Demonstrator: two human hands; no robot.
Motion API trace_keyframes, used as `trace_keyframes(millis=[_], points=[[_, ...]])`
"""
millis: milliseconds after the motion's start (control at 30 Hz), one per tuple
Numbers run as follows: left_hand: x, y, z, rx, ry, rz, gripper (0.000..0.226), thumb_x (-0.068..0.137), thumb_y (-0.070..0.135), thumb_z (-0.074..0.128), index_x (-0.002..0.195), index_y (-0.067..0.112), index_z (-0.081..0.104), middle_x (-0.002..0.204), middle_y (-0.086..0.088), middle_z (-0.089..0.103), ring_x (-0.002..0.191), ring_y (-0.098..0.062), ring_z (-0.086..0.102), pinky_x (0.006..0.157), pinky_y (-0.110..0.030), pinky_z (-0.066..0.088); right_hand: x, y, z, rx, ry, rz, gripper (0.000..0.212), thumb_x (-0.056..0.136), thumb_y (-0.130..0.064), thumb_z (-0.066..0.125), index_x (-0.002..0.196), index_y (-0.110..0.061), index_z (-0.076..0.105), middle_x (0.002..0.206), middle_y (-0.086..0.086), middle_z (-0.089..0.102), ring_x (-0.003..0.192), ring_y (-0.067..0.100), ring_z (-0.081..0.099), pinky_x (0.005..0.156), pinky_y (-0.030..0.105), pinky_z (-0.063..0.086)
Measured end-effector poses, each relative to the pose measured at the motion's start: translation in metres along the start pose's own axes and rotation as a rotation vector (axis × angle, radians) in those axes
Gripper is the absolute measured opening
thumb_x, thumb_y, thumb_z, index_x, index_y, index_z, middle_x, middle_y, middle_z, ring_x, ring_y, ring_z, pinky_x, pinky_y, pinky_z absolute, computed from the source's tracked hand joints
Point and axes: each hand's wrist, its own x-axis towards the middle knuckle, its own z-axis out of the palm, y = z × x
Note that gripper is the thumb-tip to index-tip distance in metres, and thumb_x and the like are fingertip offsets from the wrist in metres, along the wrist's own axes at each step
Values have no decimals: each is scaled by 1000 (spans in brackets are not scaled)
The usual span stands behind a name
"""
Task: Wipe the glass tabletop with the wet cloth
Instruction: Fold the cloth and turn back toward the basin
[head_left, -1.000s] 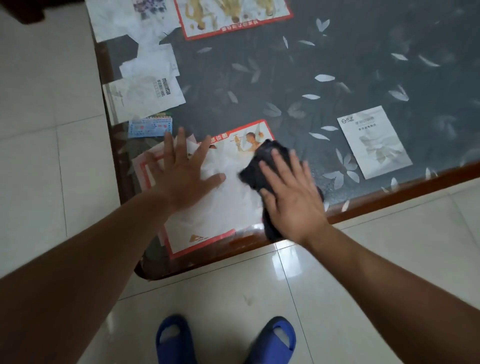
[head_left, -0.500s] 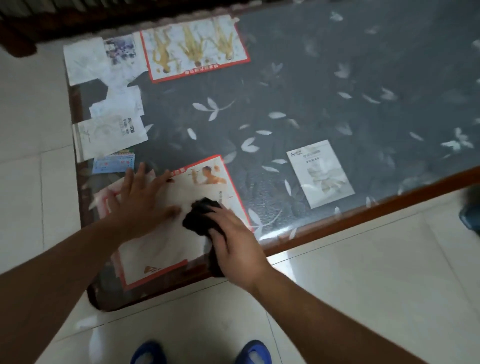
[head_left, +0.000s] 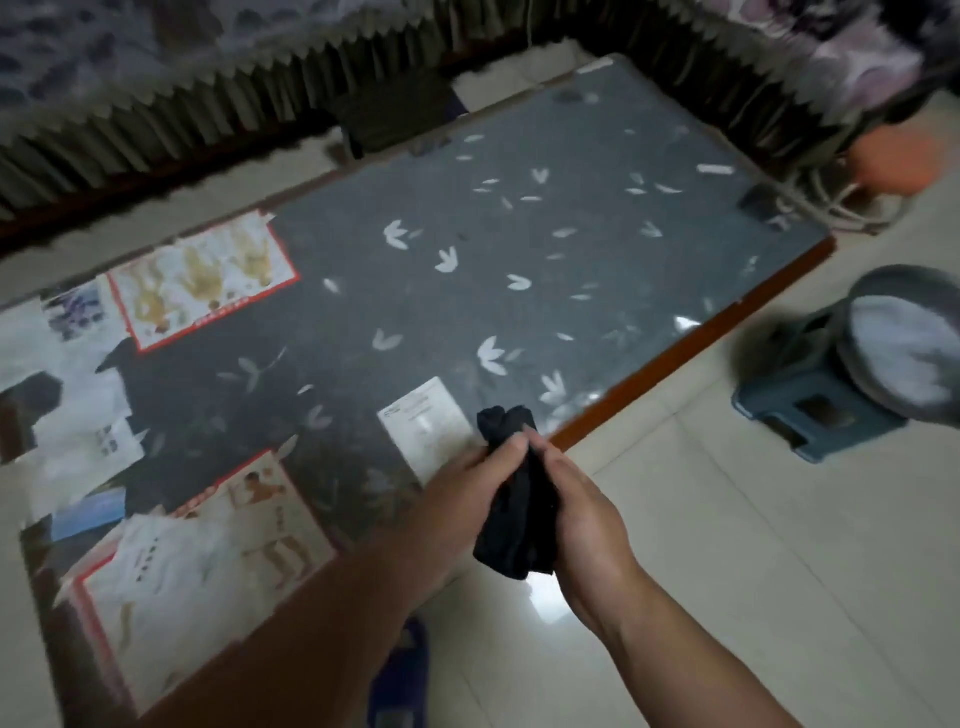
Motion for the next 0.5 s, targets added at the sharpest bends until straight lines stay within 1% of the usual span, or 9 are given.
trace_keyframes(millis=[33, 67, 133, 167, 233, 300, 400, 467, 500], points=[[5, 12, 18, -1, -14, 22, 38, 82, 59, 67, 108, 33, 76, 110, 1, 79, 107, -18, 74, 100, -45, 55, 0, -11, -14, -17, 29, -57, 26, 97, -41, 56, 120, -47, 68, 113, -15, 74, 105, 7, 70, 93, 35, 56], [12, 23, 33, 3, -24, 48, 30, 83, 52, 67, 104, 32, 78, 108, -2, 79, 105, -20, 75, 100, -47, 56, -1, -23, -28, -13, 65, -109, 32, 95, -36, 61, 124, -49, 64, 114, -17, 73, 105, 6, 70, 89, 32, 58], [29, 42, 60, 4, -50, 78, 23, 83, 42, 68, 100, 31, 79, 105, -5, 79, 101, -22, 76, 96, -46, 58, 2, -47, -55, 13, 153, -187, 45, 88, -27, 68, 128, -46, 59, 115, -15, 72, 104, 8, 70, 84, 29, 60], [39, 53, 73, 6, -61, 83, 23, 82, 40, 69, 100, 31, 79, 105, -6, 79, 102, -23, 76, 95, -45, 57, 6, -59, -69, 41, 186, -209, 46, 89, -19, 70, 126, -43, 59, 114, -12, 73, 103, 11, 71, 82, 30, 60], [63, 71, 98, 11, -78, 90, 31, 76, 42, 74, 105, 30, 78, 108, -8, 79, 104, -28, 75, 97, -50, 56, 18, -82, -99, 145, 230, -217, 48, 91, -1, 65, 124, -36, 61, 114, -3, 74, 101, 19, 73, 78, 34, 60], [91, 91, 122, 27, -111, 89, 40, 70, 47, 77, 107, 34, 76, 110, -6, 78, 105, -28, 75, 98, -54, 57, 32, -105, -131, 274, 227, -204, 52, 92, 10, 56, 127, -28, 60, 117, 6, 73, 104, 27, 72, 82, 41, 61], [139, 116, 166, 79, -144, 90, 41, 66, 52, 77, 103, 36, 76, 108, -4, 79, 103, -25, 75, 97, -54, 57, 61, -132, -183, 417, 204, -161, 48, 94, 11, 48, 130, -17, 61, 120, 16, 71, 108, 35, 70, 92, 51, 57], [169, 131, 203, 136, -191, 112, 36, 72, 49, 75, 104, 33, 75, 107, -3, 79, 103, -24, 75, 98, -54, 57, 78, -146, -222, 465, 249, -154, 46, 94, 9, 43, 129, -12, 62, 119, 20, 71, 109, 37, 69, 91, 49, 57], [185, 137, 223, 155, -211, 120, 34, 76, 44, 75, 107, 29, 75, 108, -4, 79, 104, -25, 75, 99, -55, 56, 86, -153, -242, 478, 275, -159, 45, 92, 8, 41, 127, -10, 63, 118, 21, 71, 109, 38, 69, 90, 48, 58]])
